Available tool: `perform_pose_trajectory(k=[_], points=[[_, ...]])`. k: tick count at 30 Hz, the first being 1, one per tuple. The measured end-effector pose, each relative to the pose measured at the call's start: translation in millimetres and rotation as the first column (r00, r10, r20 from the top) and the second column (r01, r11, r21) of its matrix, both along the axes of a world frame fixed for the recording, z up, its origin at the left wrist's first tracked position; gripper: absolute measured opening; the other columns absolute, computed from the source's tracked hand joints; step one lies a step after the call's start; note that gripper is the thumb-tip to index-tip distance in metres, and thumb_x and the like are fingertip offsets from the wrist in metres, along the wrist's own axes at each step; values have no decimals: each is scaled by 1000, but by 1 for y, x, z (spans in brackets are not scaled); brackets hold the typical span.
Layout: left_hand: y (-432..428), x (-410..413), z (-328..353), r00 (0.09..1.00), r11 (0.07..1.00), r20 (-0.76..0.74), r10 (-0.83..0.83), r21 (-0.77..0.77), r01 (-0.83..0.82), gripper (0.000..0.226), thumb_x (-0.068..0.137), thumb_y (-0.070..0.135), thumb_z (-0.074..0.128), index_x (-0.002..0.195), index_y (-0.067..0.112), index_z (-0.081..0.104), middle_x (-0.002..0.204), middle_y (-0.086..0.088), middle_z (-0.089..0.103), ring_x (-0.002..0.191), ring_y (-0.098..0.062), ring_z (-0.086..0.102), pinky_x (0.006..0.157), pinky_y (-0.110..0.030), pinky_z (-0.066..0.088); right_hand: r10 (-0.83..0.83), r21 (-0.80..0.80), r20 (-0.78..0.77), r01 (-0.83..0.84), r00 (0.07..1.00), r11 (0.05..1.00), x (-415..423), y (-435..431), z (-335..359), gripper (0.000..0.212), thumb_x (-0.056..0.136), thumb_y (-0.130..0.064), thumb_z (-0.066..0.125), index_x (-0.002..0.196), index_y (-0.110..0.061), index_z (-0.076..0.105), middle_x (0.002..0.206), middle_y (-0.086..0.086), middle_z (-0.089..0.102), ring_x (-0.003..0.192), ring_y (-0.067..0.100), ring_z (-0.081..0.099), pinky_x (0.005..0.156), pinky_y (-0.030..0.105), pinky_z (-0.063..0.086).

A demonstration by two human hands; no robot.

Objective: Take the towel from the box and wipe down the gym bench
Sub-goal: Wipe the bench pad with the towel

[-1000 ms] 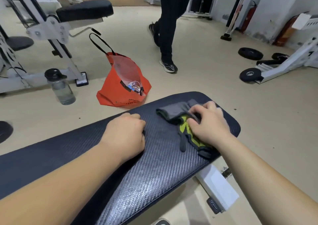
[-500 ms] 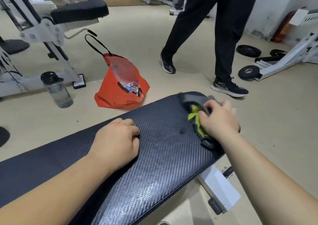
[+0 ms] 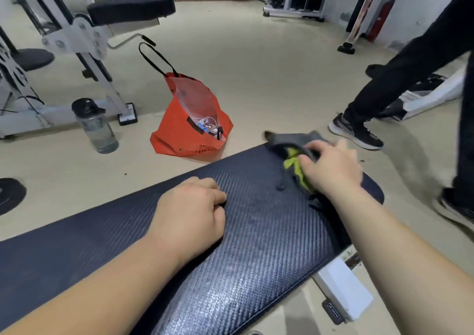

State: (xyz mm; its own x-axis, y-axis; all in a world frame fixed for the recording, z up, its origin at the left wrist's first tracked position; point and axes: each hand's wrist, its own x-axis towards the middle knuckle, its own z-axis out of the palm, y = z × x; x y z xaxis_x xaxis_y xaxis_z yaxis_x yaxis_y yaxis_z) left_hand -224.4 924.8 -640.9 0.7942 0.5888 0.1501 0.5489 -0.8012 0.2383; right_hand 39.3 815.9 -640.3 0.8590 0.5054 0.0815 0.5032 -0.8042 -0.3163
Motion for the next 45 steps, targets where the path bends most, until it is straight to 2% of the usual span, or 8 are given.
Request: perform_pose_trajectory(k=[4, 10, 18, 23, 27, 34, 41, 45], points=[[1, -1, 1, 1000, 1000, -2, -21, -23, 21, 35, 80, 34, 46, 96, 30, 77, 103, 13, 68, 100, -13, 60, 73, -38, 59, -152, -58, 80, 157, 985, 986, -6, 13, -5, 37, 97, -45, 51, 127, -25, 61, 134, 19, 45, 127, 43, 41, 101, 53, 42], [28, -43, 14, 979, 985, 187, 78, -167, -47, 24, 84, 13, 62, 98, 23, 79, 103, 10, 72, 101, -18, 67, 88, -37, 56, 354, -44, 26, -353, 935, 935, -107, 58, 4, 31, 96, -49, 51, 116, -26, 57, 129, 12, 41, 122, 38, 41, 91, 46, 46], [42, -130, 32, 898, 918, 204, 390, -166, -361, 22, 77, 4, 60, 77, 24, 69, 89, 9, 65, 85, -19, 57, 70, -27, 35, 940, 1, -24, -941, 339, 339, -200, 67, 5, 34, 88, -60, 61, 116, -41, 61, 118, -2, 45, 111, 22, 45, 84, 37, 49], [39, -147, 34, 904, 926, 232, 360, -202, -317, 26, 80, 3, 58, 86, 25, 71, 91, 10, 64, 88, -16, 58, 80, -31, 48, 560, -87, -4, -558, 828, 825, -143, 79, 5, 29, 93, -53, 53, 118, -38, 56, 117, 2, 44, 119, 30, 44, 79, 39, 45], [31, -160, 39, 910, 927, 225, 349, -227, -300, 26, 83, 5, 59, 89, 27, 72, 97, 12, 66, 90, -13, 61, 83, -31, 52, 447, -142, 69, -435, 892, 889, -166, 89, 8, 33, 98, -44, 49, 125, -27, 55, 125, 11, 43, 121, 37, 44, 88, 45, 47], [16, -176, 38, 912, 928, 207, 355, -194, -317, 21, 79, 6, 59, 79, 26, 67, 87, 11, 63, 83, -15, 58, 73, -29, 45, 983, -8, -4, -983, 182, 182, -250, 80, 11, 32, 88, -57, 61, 113, -37, 61, 116, 0, 46, 113, 24, 47, 81, 39, 52], [6, -158, 33, 932, 951, 228, 281, -198, -238, 19, 86, 12, 60, 94, 26, 71, 96, 13, 64, 88, -9, 58, 81, -30, 50, 495, -82, 56, -490, 867, 868, -139, 67, 2, 35, 94, -54, 50, 123, -34, 57, 123, 6, 48, 119, 33, 45, 83, 42, 49], [2, -116, 33, 952, 970, 238, 192, -193, -147, 15, 92, 20, 61, 101, 26, 72, 101, 12, 64, 96, -12, 61, 86, -32, 50, 600, -10, 104, -602, 793, 798, -135, 49, -4, 32, 92, -53, 55, 115, -32, 60, 115, 3, 44, 111, 28, 46, 77, 39, 49]])
